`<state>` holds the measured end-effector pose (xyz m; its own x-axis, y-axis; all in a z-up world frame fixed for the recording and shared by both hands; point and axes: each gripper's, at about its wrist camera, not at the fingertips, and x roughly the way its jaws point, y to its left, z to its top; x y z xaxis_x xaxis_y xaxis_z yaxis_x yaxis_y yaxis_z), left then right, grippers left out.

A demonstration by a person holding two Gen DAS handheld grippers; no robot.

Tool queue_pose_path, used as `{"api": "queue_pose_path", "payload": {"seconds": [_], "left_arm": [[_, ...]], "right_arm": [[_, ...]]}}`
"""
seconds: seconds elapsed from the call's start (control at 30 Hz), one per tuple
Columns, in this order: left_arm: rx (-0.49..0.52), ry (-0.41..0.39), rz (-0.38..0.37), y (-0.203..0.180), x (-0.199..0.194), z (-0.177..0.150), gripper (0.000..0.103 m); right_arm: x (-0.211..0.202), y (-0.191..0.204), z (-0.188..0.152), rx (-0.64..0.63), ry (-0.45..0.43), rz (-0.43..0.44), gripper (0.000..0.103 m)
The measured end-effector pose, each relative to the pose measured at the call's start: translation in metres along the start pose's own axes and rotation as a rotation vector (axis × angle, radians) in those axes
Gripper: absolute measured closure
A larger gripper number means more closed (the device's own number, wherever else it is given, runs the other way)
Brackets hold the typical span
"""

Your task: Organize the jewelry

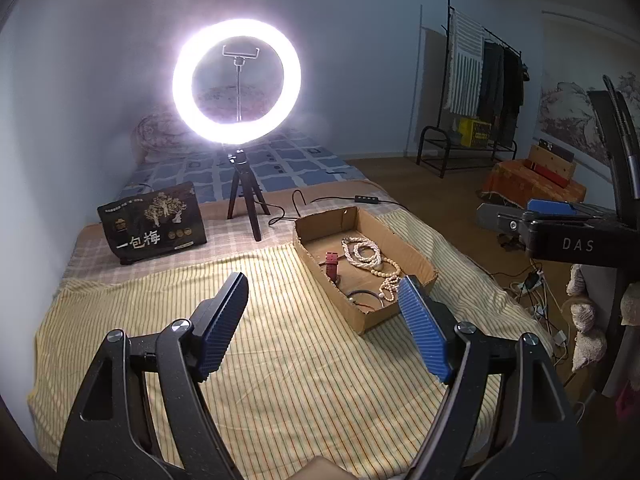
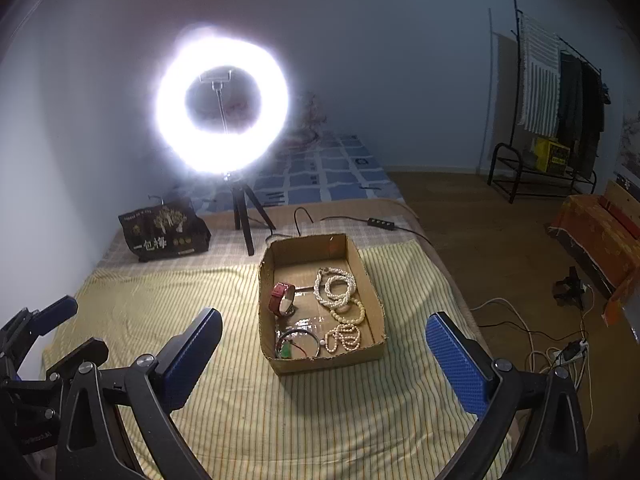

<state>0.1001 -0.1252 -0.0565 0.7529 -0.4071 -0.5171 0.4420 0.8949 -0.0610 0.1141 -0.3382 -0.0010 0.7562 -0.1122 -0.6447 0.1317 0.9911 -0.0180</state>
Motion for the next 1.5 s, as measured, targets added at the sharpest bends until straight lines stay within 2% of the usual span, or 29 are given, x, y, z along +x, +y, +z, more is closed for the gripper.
{"api": "queue_pose_path", "payload": {"seconds": [0.23, 0.37, 0.53, 0.8, 1.5], "left_arm": [[-0.017, -0.012, 0.026, 0.002, -0.02, -0.003, 0.012], [-0.013, -0.024, 0.059, 0.003, -0.027, -0.004, 0.001], [-0.025, -0.029, 0.089, 0.006, -0.031, -0.002, 0.001], [-0.024, -0.011, 0.116, 0.009, -0.035, -0.006, 0.001], [-0.019, -0.005, 0.123, 0.011, -0.04, -0.008, 0.001]], "right_arm": [[-0.022, 0.006, -0.006, -0.002, -0.06, -0.02, 0.0], [-0.032, 0.012, -0.007, -0.023, -0.093, -0.037, 0.0], [-0.04, 0.018, -0.01, -0.053, -0.164, -0.069, 0.0], [-0.042, 0.023, -0.011, -0.065, -0.158, -0.064, 0.0], [-0.046, 0.023, -0.015, -0.077, -0.156, -0.072, 0.0]]}}
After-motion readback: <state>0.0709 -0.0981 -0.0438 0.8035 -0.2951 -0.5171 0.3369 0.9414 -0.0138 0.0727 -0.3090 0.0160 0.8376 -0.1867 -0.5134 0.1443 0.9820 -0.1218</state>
